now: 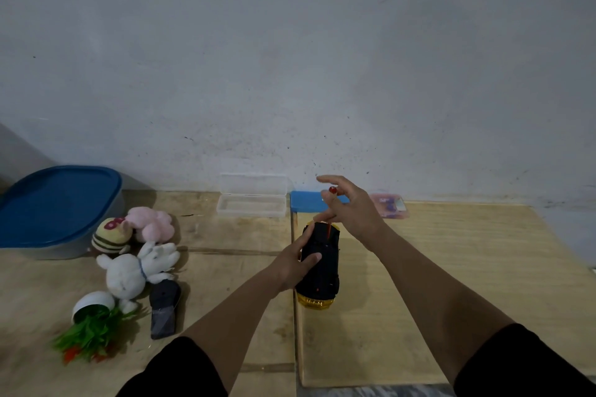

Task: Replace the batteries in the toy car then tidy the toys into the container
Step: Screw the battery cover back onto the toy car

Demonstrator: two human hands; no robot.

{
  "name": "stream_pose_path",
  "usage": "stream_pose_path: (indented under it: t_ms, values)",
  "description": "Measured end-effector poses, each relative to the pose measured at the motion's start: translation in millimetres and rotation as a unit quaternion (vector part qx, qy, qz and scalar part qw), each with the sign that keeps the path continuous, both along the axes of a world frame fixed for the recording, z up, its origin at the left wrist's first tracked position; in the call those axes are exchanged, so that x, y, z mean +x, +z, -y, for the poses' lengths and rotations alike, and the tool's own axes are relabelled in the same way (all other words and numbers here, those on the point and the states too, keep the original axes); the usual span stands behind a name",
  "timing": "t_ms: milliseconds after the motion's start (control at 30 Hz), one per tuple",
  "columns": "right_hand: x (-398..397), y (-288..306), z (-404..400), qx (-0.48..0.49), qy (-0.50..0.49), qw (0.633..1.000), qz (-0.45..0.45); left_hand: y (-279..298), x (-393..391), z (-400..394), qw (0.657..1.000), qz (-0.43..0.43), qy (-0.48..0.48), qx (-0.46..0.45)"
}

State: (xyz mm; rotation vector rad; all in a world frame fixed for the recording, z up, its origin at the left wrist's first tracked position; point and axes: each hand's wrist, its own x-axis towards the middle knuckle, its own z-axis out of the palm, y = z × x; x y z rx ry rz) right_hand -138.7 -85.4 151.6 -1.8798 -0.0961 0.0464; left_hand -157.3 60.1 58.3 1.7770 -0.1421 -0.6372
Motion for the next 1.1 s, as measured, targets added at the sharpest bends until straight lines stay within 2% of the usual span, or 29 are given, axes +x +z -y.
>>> stream_pose_path:
  t_ms: [267, 400, 533, 733, 967, 1100]
  values:
    - [-0.3, -1.6, 5.6, 0.015, -0.026, 1.000, -0.003, -2.2, -4.4, -5.2, 1.000, 0.003, 0.002, -0.002]
    - [-4.1, -2.0, 5.7, -0.007, -0.050, 0.999, 0.008, -0.7, -7.0, -4.0, 1.000, 0.012, 0.002, -0.003]
    - [-7.6, -5.0, 5.3, -0.025, -0.007, 1.000, 0.013, 0.8, -7.1, -4.5, 1.000, 0.017, 0.004, -0.014]
    - [-11.0, -5.6, 10.1, 0.006, 0.031, 0.999, -0.041, -1.6, -8.3, -11.4, 0.999, 0.027, 0.015, -0.013]
    - [-15.9, -6.4, 14.8, 0.003, 0.005, 1.000, -0.021, -1.0, -17.4, 3.6, 1.000, 0.014, -0.020, -0.015]
    - [-22.0, -5.0, 10.1, -0.005, 0.034, 0.999, -0.018, 2.0, -20.6, 14.4, 1.000, 0.019, -0.019, -0.011]
